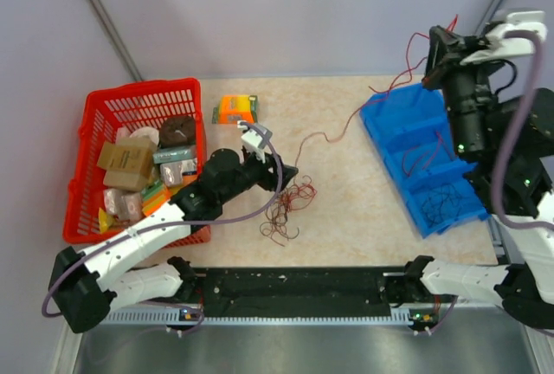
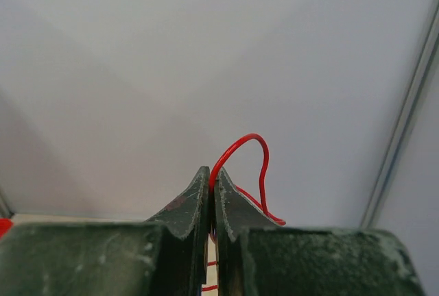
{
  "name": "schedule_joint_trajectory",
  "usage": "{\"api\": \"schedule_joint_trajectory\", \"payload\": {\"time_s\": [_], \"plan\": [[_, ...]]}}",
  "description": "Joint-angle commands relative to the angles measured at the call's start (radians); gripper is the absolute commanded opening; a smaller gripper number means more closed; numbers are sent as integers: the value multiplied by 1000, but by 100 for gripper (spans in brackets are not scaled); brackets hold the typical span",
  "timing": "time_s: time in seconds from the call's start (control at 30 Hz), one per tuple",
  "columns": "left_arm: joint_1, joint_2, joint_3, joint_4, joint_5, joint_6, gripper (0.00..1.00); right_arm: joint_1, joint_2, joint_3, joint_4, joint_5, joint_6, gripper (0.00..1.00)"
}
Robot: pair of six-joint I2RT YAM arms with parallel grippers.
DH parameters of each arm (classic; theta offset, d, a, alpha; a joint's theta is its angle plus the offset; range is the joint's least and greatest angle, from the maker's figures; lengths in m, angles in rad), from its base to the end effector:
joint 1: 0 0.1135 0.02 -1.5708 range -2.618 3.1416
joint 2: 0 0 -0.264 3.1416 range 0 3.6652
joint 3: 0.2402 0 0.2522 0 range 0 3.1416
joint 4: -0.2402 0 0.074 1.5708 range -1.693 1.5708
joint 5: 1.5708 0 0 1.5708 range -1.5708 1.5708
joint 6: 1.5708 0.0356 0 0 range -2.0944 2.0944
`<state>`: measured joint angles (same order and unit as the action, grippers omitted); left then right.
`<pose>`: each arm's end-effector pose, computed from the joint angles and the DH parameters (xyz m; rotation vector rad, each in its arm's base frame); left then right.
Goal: Untangle the cables
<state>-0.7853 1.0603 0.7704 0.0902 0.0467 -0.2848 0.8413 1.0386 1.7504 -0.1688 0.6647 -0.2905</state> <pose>0.1758 -0.1781 0.3096 0.4906 1.7771 -0.8057 0.0961 0.0746 0.5991 -0.0197 1.1530 0.1472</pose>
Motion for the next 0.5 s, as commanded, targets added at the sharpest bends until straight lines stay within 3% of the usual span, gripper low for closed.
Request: {"api": "schedule_joint_trajectory", "payload": {"time_s": [0.0,0.23,0.47], "plan": [[-2,-69,29,-53,73,3,68,-106,9,-17,40,67,-49,0],[-2,-114,62,-131,90,9,70,-335,93,52,-50,-72,128,0],[-2,-129,84,-136,117,-16,70,-508,170,92,-77,-119,154,0]]}}
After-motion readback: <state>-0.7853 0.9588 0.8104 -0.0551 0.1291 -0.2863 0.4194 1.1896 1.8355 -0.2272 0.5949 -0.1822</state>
